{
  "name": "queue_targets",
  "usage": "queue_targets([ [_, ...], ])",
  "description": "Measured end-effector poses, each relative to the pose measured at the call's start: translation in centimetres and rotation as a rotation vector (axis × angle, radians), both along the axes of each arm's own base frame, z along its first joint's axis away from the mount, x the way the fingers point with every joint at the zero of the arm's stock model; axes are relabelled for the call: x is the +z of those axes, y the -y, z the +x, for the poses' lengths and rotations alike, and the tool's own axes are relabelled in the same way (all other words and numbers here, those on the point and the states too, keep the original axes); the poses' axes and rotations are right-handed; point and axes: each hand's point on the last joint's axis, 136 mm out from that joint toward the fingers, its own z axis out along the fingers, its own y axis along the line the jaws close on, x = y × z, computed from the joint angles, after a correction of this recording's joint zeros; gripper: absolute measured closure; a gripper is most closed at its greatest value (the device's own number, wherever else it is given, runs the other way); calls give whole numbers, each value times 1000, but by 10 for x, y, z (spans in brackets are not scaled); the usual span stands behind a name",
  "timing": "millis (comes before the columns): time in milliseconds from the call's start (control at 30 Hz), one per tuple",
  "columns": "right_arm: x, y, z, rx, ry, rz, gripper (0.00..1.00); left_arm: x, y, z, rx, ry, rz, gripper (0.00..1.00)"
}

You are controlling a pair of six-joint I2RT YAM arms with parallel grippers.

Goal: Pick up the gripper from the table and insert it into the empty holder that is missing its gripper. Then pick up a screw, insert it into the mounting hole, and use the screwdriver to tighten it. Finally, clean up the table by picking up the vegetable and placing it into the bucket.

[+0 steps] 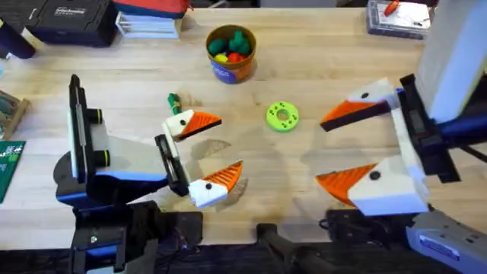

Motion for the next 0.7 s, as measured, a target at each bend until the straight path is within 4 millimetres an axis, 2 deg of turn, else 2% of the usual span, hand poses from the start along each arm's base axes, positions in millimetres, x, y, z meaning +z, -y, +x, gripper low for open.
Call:
queue_targets([
  [333,4,-4,5,67,83,24,7,0,0,0,0,0,0,15],
  [700,3,-3,6,71,93,19,7,0,0,0,0,0,0,16],
])
